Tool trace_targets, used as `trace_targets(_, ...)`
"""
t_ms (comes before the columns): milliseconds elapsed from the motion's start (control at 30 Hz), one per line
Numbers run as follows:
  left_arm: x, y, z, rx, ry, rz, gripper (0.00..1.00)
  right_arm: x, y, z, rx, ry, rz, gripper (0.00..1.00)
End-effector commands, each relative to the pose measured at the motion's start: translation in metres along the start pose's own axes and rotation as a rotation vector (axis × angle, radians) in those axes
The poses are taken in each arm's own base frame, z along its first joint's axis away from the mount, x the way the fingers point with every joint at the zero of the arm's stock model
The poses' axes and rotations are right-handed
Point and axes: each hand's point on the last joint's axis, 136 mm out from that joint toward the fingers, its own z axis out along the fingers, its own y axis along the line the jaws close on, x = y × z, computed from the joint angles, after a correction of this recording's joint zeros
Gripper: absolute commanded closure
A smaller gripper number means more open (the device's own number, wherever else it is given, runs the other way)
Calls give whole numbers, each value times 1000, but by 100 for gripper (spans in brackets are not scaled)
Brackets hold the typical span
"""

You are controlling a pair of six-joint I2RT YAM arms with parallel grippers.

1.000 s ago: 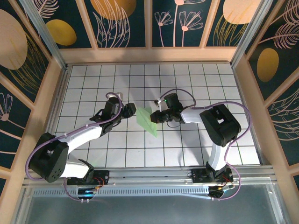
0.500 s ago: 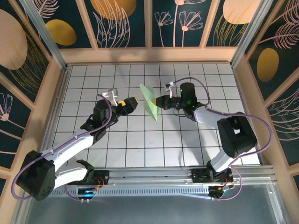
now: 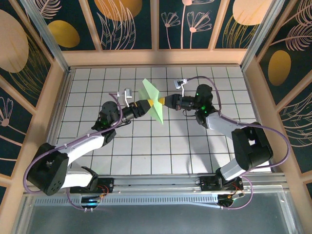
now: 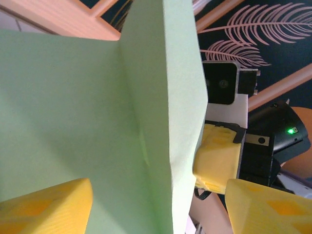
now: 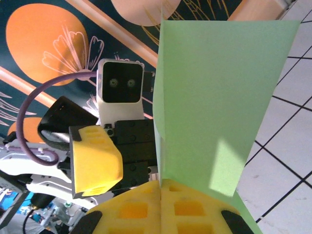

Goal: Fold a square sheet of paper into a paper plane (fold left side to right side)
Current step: Turn over the paper at the center of the table.

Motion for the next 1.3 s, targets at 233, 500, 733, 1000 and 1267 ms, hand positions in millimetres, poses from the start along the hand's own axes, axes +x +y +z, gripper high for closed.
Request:
trace_targets(233,-10,-27,10,125,10,20,52,8,14,3,-62,33,9,100)
trace_targets(500,-10,-27,11,123,7,21,71,7,8,5,-51,25,29,100)
trace_targets(733,-11,-23,10,110,-1,19,84,7,0,5,-15,17,45,98)
trace_targets(1000,-12,-19,9,91,-16,13,94,1,-4,1,57,-4,23,86)
trace_targets(1267,-14,-19,7,94,-37,4,96,-10,-8,-29,261,-102,-48,47)
